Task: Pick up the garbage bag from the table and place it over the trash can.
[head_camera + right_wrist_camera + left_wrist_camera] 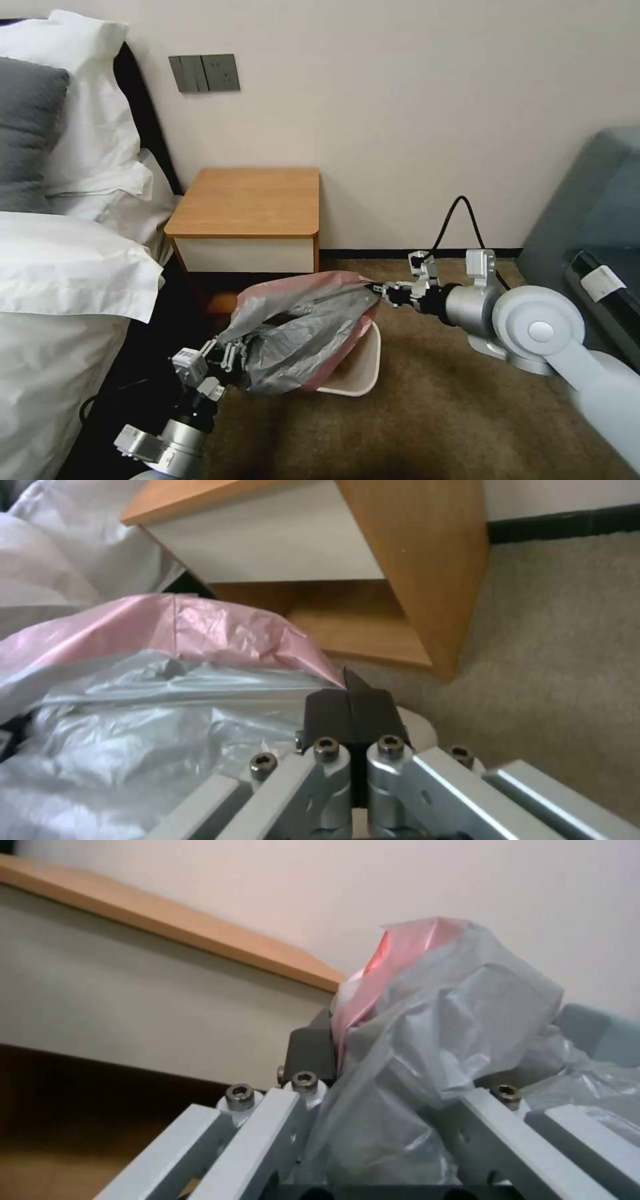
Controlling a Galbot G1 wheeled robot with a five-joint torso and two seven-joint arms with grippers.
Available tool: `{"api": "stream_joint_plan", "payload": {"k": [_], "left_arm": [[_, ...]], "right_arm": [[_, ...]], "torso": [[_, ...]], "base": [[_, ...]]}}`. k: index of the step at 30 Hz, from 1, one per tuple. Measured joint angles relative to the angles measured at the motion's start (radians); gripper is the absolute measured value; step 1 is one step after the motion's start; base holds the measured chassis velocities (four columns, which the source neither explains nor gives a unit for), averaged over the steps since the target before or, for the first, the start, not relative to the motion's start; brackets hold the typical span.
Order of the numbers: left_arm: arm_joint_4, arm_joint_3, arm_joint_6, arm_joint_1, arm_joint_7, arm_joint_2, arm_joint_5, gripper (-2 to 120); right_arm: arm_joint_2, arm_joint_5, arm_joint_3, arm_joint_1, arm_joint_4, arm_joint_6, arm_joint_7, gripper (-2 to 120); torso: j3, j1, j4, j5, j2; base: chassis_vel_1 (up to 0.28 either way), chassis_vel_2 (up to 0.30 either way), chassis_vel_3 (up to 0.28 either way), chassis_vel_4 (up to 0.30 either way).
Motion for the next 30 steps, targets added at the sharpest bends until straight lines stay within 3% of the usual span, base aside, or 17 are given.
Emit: {"api": "stream_joint_plan", "payload": {"k": [7,12,19,27,30], "left_arm": [[0.02,-0.013,0.007,-0.007,-0.009,0.003,-0.013,11],[0.024,-0.013,0.02,-0.01,-0.029,0.007,-0.013,10],[0.037,-0.003,0.036,-0.016,-0.07,0.007,-0.01,10],[0.039,0.025,0.063,-0.023,-0.144,0.011,-0.03,10],[0.035,0.034,0.066,-0.026,-0.162,0.012,-0.034,10]], "right_arm": [[0.003,-0.022,0.017,-0.036,0.02,0.005,-0.06,0],[0.027,-0.046,0.028,-0.038,0.05,0.059,-0.081,18],[0.029,-0.044,0.072,-0.066,0.179,0.106,-0.01,40],[0.043,-0.019,0.19,-0.232,0.319,0.131,0.044,72],[0.059,0.0,0.182,-0.271,0.322,0.128,0.083,84]], "torso": [[0.0,0.0,-0.0001,0.0,0.0],[0.0,0.0,0.0,0.0001,0.0],[0.0,0.0,0.0001,-0.0002,0.0],[0.0,0.0,-0.0002,-0.0001,0.0],[0.0,0.0,-0.0002,0.0,0.0]], "base": [[0.0,0.0,0.0,0.0],[0.0,0.0,0.0,0.0],[0.0,0.0,0.0,0.0],[0.0,0.0,0.0,0.0],[0.0,0.0,0.0,0.0]]}}
